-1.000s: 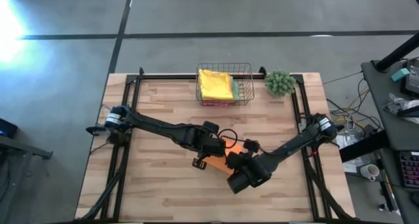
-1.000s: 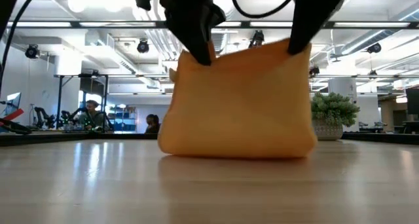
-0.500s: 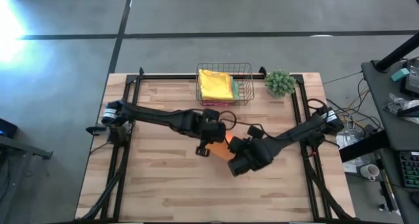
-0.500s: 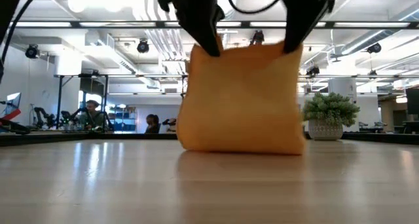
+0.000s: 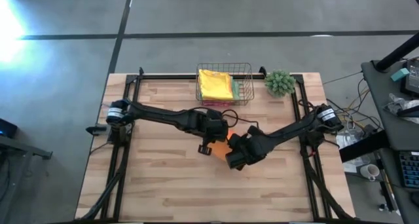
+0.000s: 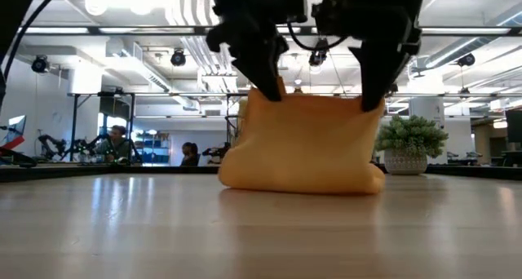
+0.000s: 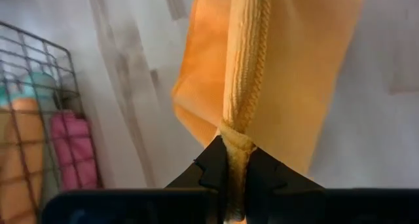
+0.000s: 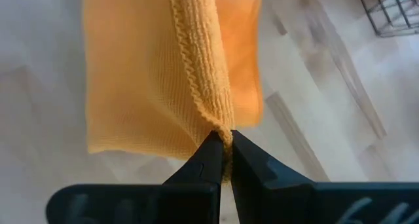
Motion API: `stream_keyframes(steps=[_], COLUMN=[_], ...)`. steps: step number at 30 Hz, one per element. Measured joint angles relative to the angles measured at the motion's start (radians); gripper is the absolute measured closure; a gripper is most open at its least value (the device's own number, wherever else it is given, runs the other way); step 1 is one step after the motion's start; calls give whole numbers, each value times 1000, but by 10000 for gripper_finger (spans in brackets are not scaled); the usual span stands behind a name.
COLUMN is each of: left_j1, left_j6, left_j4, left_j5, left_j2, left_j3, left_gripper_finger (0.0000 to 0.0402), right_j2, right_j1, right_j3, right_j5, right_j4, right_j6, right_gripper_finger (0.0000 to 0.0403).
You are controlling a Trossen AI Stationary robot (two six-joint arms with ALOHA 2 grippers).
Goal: Fold microfiber towels
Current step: Fold the orange microfiber cloth, then stack the folded orange microfiber cloth on top of the folded yellow microfiber cloth
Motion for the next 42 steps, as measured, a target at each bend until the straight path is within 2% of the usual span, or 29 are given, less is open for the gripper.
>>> stream_keyframes(steps=[5, 8, 14, 20, 24, 29, 33, 38, 42], left_j1=[10, 10, 11, 13, 14, 13, 13, -6, -54], left_j6=[47, 98, 120, 118, 117, 56, -34, -100, -128], left_j4=[44, 63, 70, 75, 34, -64, -134, -87, 1], left_j5=[-3, -2, -19, -117, -166, -172, -125, -110, -58], left_j2=[8, 9, 19, 19, 18, -5, -62, -147, -215], left_j3=[-20, -39, -48, -46, -33, -15, -68, -213, -354], left_gripper_finger=[385, 369, 303, 231, 202, 194, 194, 194, 194], right_j2=[0, 0, 0, 1, -26, -101, -183, -255, -284], right_j1=[-16, -18, -18, -34, -33, -26, 9, 75, 142], right_j3=[-28, -32, -36, -49, -49, -50, -75, -149, -211], right_j5=[-1, -7, -5, 7, 9, 8, 10, 9, 5], right_j4=[5, 0, 0, -64, -75, -76, -70, -10, 54], right_j6=[19, 14, 10, 27, 16, 6, 9, 38, 124], right_gripper_finger=[392, 389, 342, 294, 274, 261, 260, 270, 277])
